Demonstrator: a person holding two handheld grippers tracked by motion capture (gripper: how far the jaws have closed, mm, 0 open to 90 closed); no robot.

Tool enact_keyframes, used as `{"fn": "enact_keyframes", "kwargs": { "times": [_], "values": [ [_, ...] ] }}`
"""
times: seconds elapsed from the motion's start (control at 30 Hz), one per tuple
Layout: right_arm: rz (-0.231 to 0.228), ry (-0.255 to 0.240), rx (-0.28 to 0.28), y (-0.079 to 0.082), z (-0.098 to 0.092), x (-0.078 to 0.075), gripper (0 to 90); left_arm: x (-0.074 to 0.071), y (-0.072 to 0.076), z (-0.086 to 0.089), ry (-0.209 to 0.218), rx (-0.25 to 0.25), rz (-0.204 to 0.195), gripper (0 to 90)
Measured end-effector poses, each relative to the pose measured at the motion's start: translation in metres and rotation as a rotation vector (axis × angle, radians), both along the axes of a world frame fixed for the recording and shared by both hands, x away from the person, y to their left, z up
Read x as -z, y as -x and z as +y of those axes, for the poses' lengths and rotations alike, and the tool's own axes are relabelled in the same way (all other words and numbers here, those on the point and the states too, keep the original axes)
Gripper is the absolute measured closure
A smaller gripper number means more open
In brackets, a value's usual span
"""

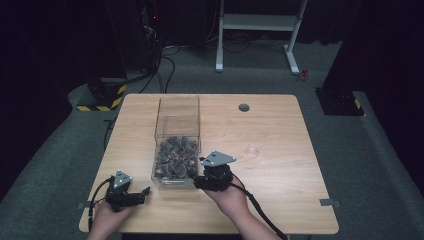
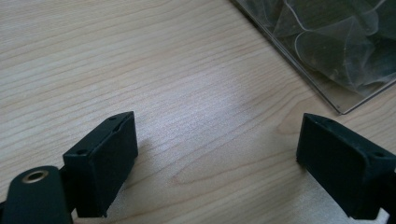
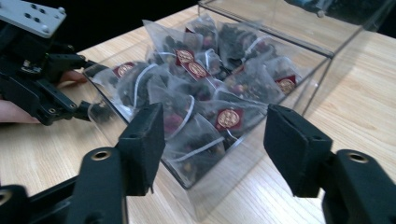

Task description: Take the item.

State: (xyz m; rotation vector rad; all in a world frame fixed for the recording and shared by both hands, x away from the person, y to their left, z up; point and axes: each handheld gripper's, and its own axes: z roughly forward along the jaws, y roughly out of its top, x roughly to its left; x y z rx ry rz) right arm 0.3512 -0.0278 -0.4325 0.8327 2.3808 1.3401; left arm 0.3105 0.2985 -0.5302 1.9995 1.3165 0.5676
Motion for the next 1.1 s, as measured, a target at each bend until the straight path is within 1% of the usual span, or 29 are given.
{"fn": "enact_keyframes", "kwargs": {
  "times": [0.2,0.57,0.67,0.87,0.93,1.03,1.1],
  "values": [
    [0.009,-0.004,-0.021,0.000,0.009,0.000,43.4,0.000,0.000,0.000,0.000,0.000,0.000,12.8],
    [0.030,-0.006,-0.039,0.001,0.018,0.001,46.3,0.000,0.000,0.000,0.000,-0.001,-0.001,12.8],
    [0.024,0.003,-0.046,0.001,0.022,0.001,47.4,0.000,0.000,0.000,0.001,-0.001,-0.001,12.8],
    [0.011,0.021,-0.065,0.002,0.030,0.003,52.8,0.000,0.000,0.000,0.000,0.000,0.000,12.7],
    [0.020,0.024,-0.068,0.002,0.032,0.005,54.5,0.000,0.000,0.000,0.000,0.000,0.000,12.7],
    [0.011,0.037,-0.071,0.002,0.034,0.007,57.9,0.000,0.000,0.000,0.001,-0.001,-0.001,12.7],
    [0.011,0.043,-0.075,0.002,0.036,0.009,61.9,0.000,0.000,0.000,0.001,-0.001,-0.001,12.7]
  ]
}}
